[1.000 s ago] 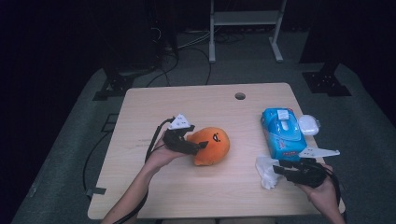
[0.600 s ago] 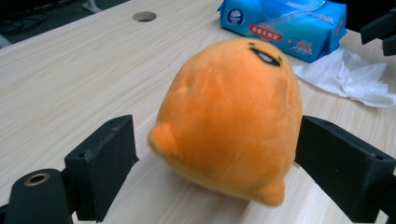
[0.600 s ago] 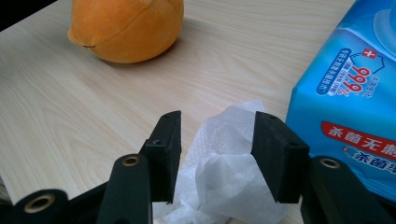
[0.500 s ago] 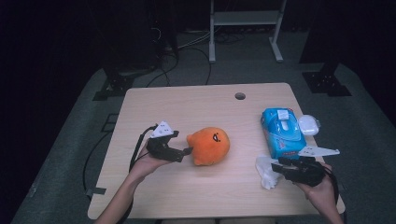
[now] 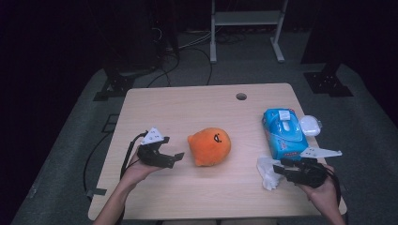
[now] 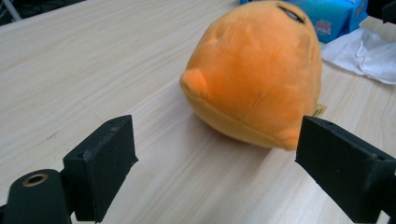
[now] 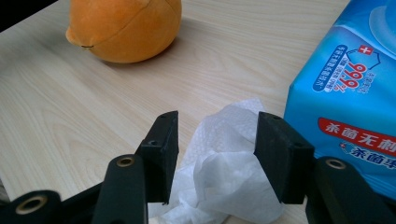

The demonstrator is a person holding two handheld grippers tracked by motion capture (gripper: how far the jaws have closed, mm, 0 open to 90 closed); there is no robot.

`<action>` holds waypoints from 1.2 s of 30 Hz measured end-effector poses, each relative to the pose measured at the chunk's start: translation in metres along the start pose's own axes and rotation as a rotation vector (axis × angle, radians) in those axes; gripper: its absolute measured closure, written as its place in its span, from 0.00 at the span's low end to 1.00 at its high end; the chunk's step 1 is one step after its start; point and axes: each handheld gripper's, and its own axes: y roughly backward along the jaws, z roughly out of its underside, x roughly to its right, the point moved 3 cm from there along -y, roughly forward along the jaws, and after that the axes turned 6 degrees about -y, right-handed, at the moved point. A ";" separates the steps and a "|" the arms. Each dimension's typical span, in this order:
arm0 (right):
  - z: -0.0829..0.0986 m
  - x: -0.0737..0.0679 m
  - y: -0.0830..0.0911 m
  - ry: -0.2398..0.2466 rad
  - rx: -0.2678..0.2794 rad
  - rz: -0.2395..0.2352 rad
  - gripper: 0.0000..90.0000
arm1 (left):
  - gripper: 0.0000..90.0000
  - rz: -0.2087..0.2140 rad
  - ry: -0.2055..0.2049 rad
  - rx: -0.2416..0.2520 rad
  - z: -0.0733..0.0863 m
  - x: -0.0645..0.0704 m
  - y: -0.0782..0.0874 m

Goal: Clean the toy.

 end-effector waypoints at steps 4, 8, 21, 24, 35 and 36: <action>0.001 0.000 0.000 -0.002 -0.003 0.000 0.53 | 0.12 0.002 0.010 -0.008 0.008 -0.001 0.000; 0.001 0.000 0.000 -0.003 -0.001 0.000 0.52 | 0.12 0.003 0.031 -0.011 0.017 -0.002 -0.001; 0.002 0.000 0.001 -0.004 0.004 -0.003 0.50 | 0.11 -0.010 0.070 -0.042 0.046 -0.006 0.006; 0.002 -0.001 0.001 -0.005 0.006 -0.005 0.49 | 0.11 -0.022 0.082 -0.048 0.051 -0.007 0.010; 0.005 -0.004 -0.003 -0.002 -0.002 -0.012 0.47 | 0.10 -0.038 0.103 -0.068 0.071 -0.001 0.014; 0.006 -0.004 -0.003 -0.001 -0.003 -0.011 0.47 | 0.10 -0.042 0.103 -0.067 0.072 0.000 0.013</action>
